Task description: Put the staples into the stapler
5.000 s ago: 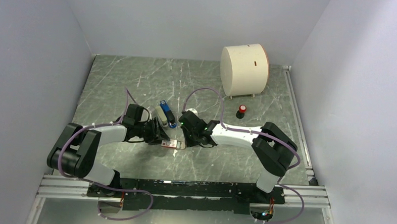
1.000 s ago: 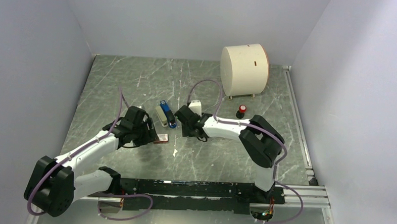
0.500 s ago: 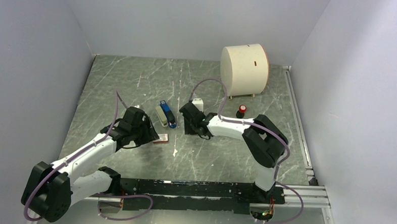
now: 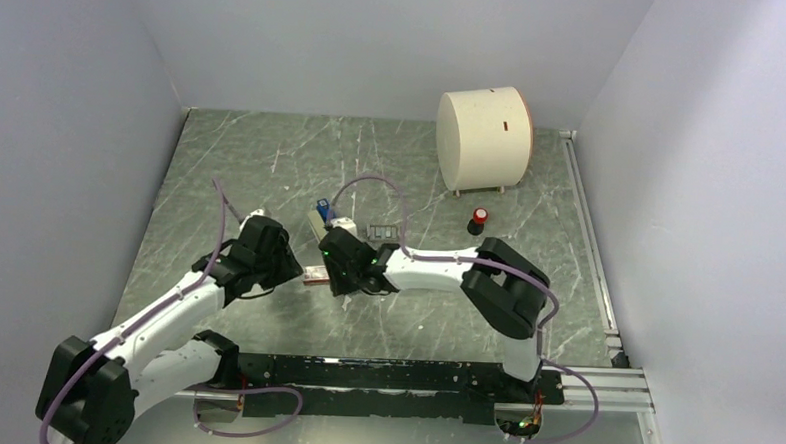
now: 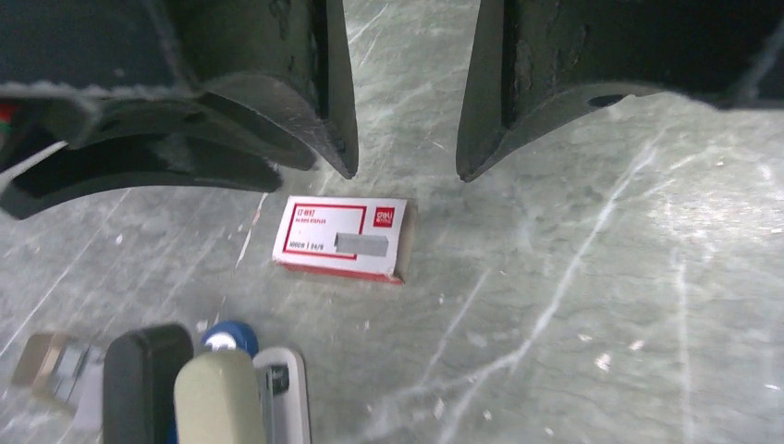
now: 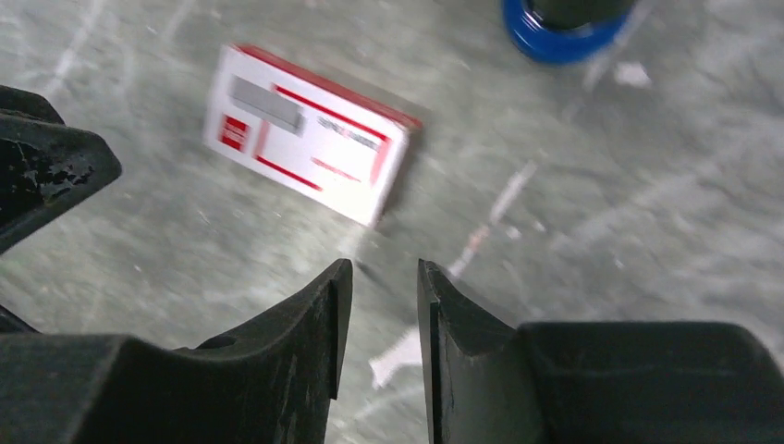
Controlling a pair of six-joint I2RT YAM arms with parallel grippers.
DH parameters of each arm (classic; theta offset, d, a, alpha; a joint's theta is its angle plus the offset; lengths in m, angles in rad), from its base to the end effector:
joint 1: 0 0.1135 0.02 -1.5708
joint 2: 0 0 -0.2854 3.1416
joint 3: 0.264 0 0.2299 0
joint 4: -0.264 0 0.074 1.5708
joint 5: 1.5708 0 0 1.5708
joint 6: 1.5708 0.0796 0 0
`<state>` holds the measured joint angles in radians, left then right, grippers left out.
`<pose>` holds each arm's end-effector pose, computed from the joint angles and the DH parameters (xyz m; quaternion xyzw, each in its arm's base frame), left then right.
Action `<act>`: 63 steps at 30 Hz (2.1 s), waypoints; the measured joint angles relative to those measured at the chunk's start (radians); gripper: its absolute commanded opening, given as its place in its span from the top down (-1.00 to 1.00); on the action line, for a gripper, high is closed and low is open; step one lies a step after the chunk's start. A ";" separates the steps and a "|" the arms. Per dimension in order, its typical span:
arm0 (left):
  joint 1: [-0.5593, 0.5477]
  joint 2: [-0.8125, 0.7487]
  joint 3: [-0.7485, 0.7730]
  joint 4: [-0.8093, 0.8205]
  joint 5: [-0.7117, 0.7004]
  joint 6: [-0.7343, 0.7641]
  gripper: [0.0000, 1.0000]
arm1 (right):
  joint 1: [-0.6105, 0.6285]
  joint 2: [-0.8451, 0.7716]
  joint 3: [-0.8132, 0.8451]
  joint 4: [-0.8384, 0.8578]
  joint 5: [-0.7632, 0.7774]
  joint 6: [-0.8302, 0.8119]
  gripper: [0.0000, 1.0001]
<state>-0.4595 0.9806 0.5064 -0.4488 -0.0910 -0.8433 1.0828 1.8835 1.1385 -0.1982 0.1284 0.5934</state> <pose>0.1632 -0.0727 0.1804 -0.1948 0.9269 -0.1585 0.2790 0.1972 0.3498 0.1549 -0.2107 0.9257 0.1882 0.2514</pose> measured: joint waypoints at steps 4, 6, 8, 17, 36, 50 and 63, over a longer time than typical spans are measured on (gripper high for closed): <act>-0.001 -0.059 0.038 -0.061 -0.104 -0.018 -0.05 | 0.017 0.070 0.084 0.015 -0.019 -0.027 0.31; -0.001 -0.089 0.068 -0.094 -0.156 -0.027 -0.05 | 0.018 0.101 0.121 0.027 -0.031 -0.034 0.34; -0.001 -0.122 0.103 -0.127 -0.216 -0.037 -0.04 | 0.019 0.130 0.154 0.037 -0.037 -0.034 0.37; -0.001 -0.277 0.200 -0.212 -0.404 -0.063 -0.04 | 0.018 0.342 0.440 0.072 -0.048 -0.053 0.32; -0.001 -0.301 0.304 -0.235 -0.418 -0.050 -0.11 | 0.010 0.197 0.463 0.008 -0.035 -0.122 0.09; -0.001 -0.309 0.282 -0.186 -0.331 -0.047 -0.63 | -0.140 -0.024 0.274 -0.093 0.056 -0.162 -0.27; -0.001 -0.282 0.241 -0.145 -0.280 -0.047 -0.68 | -0.159 0.108 0.371 -0.199 -0.016 -0.271 0.09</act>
<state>-0.4603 0.6991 0.7471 -0.5934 -0.3710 -0.8898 0.9241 1.9911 1.5093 -0.3969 0.1123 0.3225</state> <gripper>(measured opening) 0.835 0.482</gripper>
